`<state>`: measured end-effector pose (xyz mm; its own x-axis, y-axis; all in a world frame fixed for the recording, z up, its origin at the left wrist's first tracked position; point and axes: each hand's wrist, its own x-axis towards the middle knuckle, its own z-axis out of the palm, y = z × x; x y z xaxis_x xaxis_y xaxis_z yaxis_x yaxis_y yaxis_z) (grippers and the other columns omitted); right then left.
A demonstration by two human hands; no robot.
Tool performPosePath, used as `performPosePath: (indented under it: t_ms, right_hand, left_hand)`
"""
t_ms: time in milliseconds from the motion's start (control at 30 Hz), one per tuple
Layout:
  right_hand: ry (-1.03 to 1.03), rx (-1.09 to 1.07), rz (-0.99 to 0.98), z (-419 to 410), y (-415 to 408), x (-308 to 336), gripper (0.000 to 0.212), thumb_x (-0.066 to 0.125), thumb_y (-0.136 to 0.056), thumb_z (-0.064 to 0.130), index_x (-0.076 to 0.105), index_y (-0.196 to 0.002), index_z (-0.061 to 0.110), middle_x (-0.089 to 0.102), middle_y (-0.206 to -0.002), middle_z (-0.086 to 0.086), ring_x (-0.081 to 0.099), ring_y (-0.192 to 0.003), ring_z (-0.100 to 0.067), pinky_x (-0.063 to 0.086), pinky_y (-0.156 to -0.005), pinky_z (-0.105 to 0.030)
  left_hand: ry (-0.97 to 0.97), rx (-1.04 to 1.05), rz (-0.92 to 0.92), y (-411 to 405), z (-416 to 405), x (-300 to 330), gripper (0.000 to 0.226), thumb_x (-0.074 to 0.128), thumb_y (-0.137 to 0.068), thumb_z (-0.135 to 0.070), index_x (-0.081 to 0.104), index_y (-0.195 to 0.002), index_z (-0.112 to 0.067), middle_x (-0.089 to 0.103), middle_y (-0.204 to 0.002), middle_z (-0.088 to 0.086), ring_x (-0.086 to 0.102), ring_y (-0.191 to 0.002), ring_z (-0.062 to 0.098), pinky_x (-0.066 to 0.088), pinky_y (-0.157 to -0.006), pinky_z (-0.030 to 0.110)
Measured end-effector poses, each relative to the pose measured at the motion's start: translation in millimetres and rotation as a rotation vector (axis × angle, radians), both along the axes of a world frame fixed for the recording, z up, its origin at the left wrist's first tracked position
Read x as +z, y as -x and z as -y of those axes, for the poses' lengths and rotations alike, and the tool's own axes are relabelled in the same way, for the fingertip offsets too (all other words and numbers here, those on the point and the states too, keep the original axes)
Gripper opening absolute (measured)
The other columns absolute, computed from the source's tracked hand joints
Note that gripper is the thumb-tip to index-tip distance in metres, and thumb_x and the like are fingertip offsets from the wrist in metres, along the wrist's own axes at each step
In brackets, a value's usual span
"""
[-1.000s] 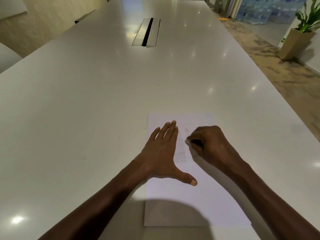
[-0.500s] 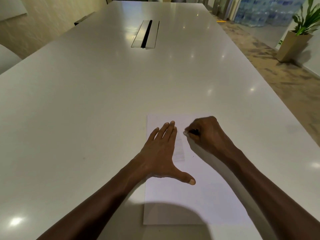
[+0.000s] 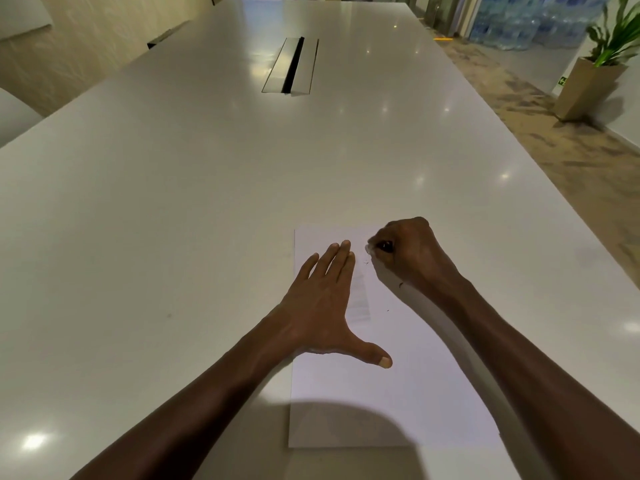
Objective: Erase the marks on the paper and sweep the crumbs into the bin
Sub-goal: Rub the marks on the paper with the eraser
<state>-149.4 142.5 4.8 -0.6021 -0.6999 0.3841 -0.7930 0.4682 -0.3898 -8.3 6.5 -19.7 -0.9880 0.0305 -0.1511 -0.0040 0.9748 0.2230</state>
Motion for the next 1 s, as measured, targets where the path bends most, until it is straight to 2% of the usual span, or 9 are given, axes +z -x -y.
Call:
performPosePath:
  t_ms: [300,500,567,700,833,900,967,1000]
  right_hand:
    - [-0.030,0.020,0.049,-39,-52,-1,0.013,0.071,-0.078,0.000,0.076,-0.069,0.008,0.071,-0.064,-0.003,0.064,-0.056,-0.014,0.048,-0.056,-0.020]
    - [-0.002,0.008,-0.010,-12,-23,-1,0.011,0.070,-0.078,0.000,0.078,-0.074,0.005,0.074,-0.067,-0.007,0.067,-0.057,-0.018,0.056,-0.061,-0.029]
    - [-0.018,-0.008,-0.022,-7,-14,-3,0.014,0.067,-0.079,0.000,0.076,-0.069,0.003,0.073,-0.065,-0.009,0.065,-0.056,-0.020,0.055,-0.060,-0.032]
    - [-0.080,-0.044,-0.063,-15,-17,-7,0.021,0.064,-0.080,0.003,0.067,-0.059,0.004,0.062,-0.053,-0.010,0.058,-0.050,-0.021,0.045,-0.052,-0.028]
    - [-0.181,-0.076,-0.086,-32,-34,-6,0.024,0.050,-0.078,0.011,0.066,-0.061,0.008,0.059,-0.055,-0.008,0.055,-0.055,-0.022,0.044,-0.054,-0.033]
    - [-0.262,-0.079,-0.089,-37,-41,-3,0.018,0.052,-0.072,0.005,0.065,-0.060,0.008,0.058,-0.056,-0.008,0.055,-0.055,-0.022,0.042,-0.052,-0.033]
    - [-0.317,-0.054,-0.120,-39,-44,2,0.013,0.053,-0.067,-0.001,0.061,-0.057,0.004,0.052,-0.053,-0.010,0.048,-0.051,-0.025,0.032,-0.047,-0.032]
    - [-0.327,-0.029,-0.129,-39,-46,6,0.013,0.051,-0.066,-0.002,0.056,-0.054,0.002,0.045,-0.050,-0.011,0.039,-0.047,-0.025,0.025,-0.046,-0.032]
  left_hand:
    - [-0.003,0.000,0.003,0,-1,0,0.160,0.046,-0.043,-0.104,-0.017,-0.154,-0.008,-0.031,-0.160,0.002,-0.029,-0.147,0.016,-0.005,-0.123,0.046]
    - [0.006,0.008,-0.005,1,0,-1,0.159,0.043,-0.043,-0.105,-0.017,-0.154,-0.008,-0.031,-0.160,0.003,-0.028,-0.148,0.017,-0.005,-0.123,0.046]
    - [0.004,0.017,-0.007,2,0,-1,0.160,0.042,-0.042,-0.106,-0.017,-0.155,-0.008,-0.030,-0.161,0.003,-0.027,-0.148,0.017,-0.005,-0.123,0.046]
    - [0.000,0.010,-0.001,3,-1,-1,0.160,0.043,-0.042,-0.105,-0.017,-0.154,-0.008,-0.031,-0.160,0.003,-0.028,-0.148,0.016,-0.006,-0.123,0.045]
    - [-0.001,0.011,-0.004,2,-2,0,0.161,0.044,-0.042,-0.105,-0.016,-0.155,-0.007,-0.030,-0.161,0.003,-0.028,-0.148,0.016,-0.005,-0.123,0.045]
    - [0.001,0.014,0.001,2,-1,0,0.161,0.044,-0.041,-0.105,-0.016,-0.155,-0.007,-0.030,-0.161,0.003,-0.028,-0.148,0.016,-0.006,-0.123,0.045]
    - [-0.003,0.012,0.007,2,-1,1,0.161,0.044,-0.041,-0.105,-0.016,-0.155,-0.008,-0.030,-0.161,0.003,-0.028,-0.147,0.016,-0.006,-0.123,0.045]
    - [-0.004,0.010,0.010,2,-1,2,0.161,0.044,-0.041,-0.105,-0.016,-0.155,-0.008,-0.030,-0.161,0.003,-0.028,-0.147,0.016,-0.006,-0.123,0.045]
